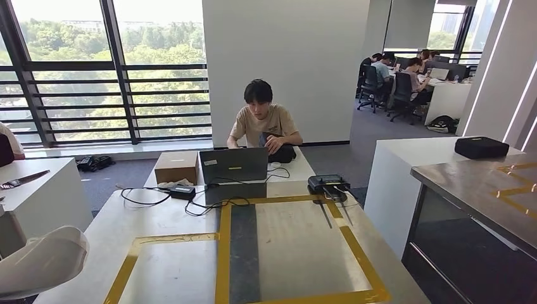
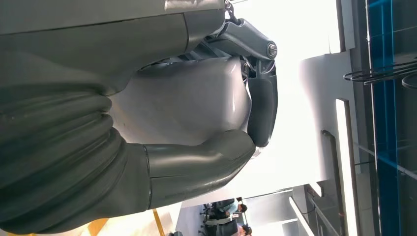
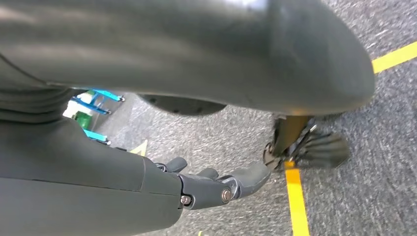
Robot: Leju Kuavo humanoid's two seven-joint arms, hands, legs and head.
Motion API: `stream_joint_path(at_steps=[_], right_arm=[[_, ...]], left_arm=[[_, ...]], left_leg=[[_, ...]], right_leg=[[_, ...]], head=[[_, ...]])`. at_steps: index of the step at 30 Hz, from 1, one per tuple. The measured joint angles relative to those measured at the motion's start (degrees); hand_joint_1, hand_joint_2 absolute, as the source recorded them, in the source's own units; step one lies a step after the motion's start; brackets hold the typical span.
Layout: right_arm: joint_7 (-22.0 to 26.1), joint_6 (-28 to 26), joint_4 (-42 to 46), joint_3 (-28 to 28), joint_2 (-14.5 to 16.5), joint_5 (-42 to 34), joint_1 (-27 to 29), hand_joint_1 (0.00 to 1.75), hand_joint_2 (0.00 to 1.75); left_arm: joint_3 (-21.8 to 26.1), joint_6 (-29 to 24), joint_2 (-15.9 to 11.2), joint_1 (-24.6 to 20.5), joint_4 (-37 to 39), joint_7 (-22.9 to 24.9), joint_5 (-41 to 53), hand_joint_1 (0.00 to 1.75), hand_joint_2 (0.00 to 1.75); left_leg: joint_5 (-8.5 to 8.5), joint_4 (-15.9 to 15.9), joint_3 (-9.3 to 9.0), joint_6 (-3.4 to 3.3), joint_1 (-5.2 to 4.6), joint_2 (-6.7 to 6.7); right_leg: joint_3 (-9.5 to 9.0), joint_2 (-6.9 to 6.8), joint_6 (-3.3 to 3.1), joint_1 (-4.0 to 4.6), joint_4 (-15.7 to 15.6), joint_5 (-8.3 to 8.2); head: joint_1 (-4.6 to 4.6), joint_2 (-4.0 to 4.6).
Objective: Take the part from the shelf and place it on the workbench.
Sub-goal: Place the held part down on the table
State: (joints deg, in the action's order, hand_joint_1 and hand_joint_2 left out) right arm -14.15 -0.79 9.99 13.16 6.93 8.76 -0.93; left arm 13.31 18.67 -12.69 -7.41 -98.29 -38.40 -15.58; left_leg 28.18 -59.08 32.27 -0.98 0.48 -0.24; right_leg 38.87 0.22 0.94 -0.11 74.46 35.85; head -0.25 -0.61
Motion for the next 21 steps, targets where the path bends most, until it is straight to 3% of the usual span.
stream_joint_path(at_steps=[1, 2, 4, 6, 10, 11, 13, 15, 17, 18, 21], right_arm=[[0.0, 0.0, 0.0, 0.0, 0.0, 0.0, 0.1, 0.0, 0.0], [-0.1, 0.0, 0.0, 0.0, 0.0, 0.1, 0.2, 0.0, 0.0], [-0.2, 0.0, 0.0, 0.0, 0.0, 0.1, 0.3, 0.0, 0.0], [0.0, -0.1, 0.0, 0.0, 0.0, 0.1, 0.5, 0.0, 0.0], [-0.3, -0.1, 0.0, 0.0, 0.0, 0.2, 0.5, 0.0, 0.0], [-0.3, -0.1, 0.0, 0.0, 0.0, 0.2, 0.4, 0.0, 0.0], [-0.2, -0.1, 0.0, 0.0, -0.1, 0.2, 0.3, 0.0, 0.0], [-0.2, -0.1, 0.0, 0.0, -0.1, 0.2, 0.2, 0.0, 0.0], [-0.2, -0.1, 0.0, 0.0, -0.1, 0.1, 0.3, 0.0, 0.0], [-0.2, -0.1, 0.0, 0.0, -0.1, 0.1, 0.3, 0.0, 0.0], [-0.1, -0.1, 0.0, 0.0, 0.0, 0.1, 0.2, 0.0, 0.0]], left_arm=[[0.0, 0.0, 0.0, 0.1, 0.0, 0.0, 0.0, 1.75, 1.75], [0.0, 0.0, 0.1, 0.1, 0.0, 0.0, 0.0, 1.75, 1.75], [0.0, 0.0, 0.1, 0.3, -0.1, 0.0, 0.0, 1.75, 1.75], [0.0, 0.0, 0.2, 0.5, -0.2, 0.0, 0.0, 1.75, 1.75], [0.0, 0.0, 0.3, 0.7, -0.6, 0.0, 0.0, 1.75, 1.75], [0.0, 0.0, 0.3, 0.7, -0.7, -0.1, 0.0, 1.75, 1.75], [0.0, 0.0, 0.3, 0.6, -0.8, 0.0, 0.0, 1.75, 1.75], [0.0, 0.0, 0.4, 0.8, -0.7, 0.1, 0.1, 1.75, 1.75], [0.0, 0.0, 0.4, 0.9, -0.6, 0.2, 0.1, 1.75, 1.75], [0.0, 0.0, 0.4, 0.9, -0.6, 0.2, 0.2, 1.75, 1.75], [0.0, 0.2, 0.4, 0.9, -0.5, 0.5, 0.2, 1.75, 1.75]], left_leg=[[0.48, 0.0, -0.51, 0.03, -0.01, -0.04], [0.98, 0.0, -1.15, 0.1, -0.01, -0.08], [2.14, 0.0, -2.49, 0.38, -0.02, -0.09], [3.38, 0.0, -3.42, 0.92, -0.13, -0.14], [4.17, -0.7, -5.46, 2.41, -0.1, -0.16], [4.31, -2.1, -5.06, 2.66, -0.08, -0.09], [5.38, -8.0, -1.54, 2.97, 0.01, 0.0], [8.26, -14.5, 4.04, 3.22, 0.05, 0.0], [10.08, -15.6, 7.44, 3.25, 0.06, 0.0], [9.0, -13.7, 7.84, 3.12, 0.04, 0.0], [-0.84, -4.0, 7.29, 2.21, -0.31, 0.05]], right_leg=[[1.49, 0.0, -0.04, 0.0, 0.8, 0.17], [1.97, 0.0, -0.14, 0.0, -0.4, -0.87], [0.68, -0.05, -0.46, 0.01, -7.5, -6.34], [-0.85, -0.21, -0.89, 0.24, -13.0, -9.66], [-3.02, -0.2, -2.56, 0.4, -14.5, -9.15], [-3.91, -0.18, -3.03, 0.33, -14.6, -8.91], [-5.52, -0.16, -3.67, 0.2, -14.8, -8.2], [-6.65, -0.07, -3.87, 0.21, -14.9, -7.12], [-8.01, 0.1, -3.81, 0.2, -14.9, -5.9], [-8.85, 0.19, -3.71, 0.19, -14.9, -5.26], [-10.84, 0.39, -3.06, 0.31, -14.9, -3.17]], head=[[0.03, 0.0], [0.06, 0.0], [0.09, 0.0], [0.07, -0.01], [-0.02, -0.01], [-0.09, 0.0], [-0.21, 0.01], [-0.29, -0.01], [-0.33, -0.01], [-0.35, -0.01], [-0.41, 0.02]])
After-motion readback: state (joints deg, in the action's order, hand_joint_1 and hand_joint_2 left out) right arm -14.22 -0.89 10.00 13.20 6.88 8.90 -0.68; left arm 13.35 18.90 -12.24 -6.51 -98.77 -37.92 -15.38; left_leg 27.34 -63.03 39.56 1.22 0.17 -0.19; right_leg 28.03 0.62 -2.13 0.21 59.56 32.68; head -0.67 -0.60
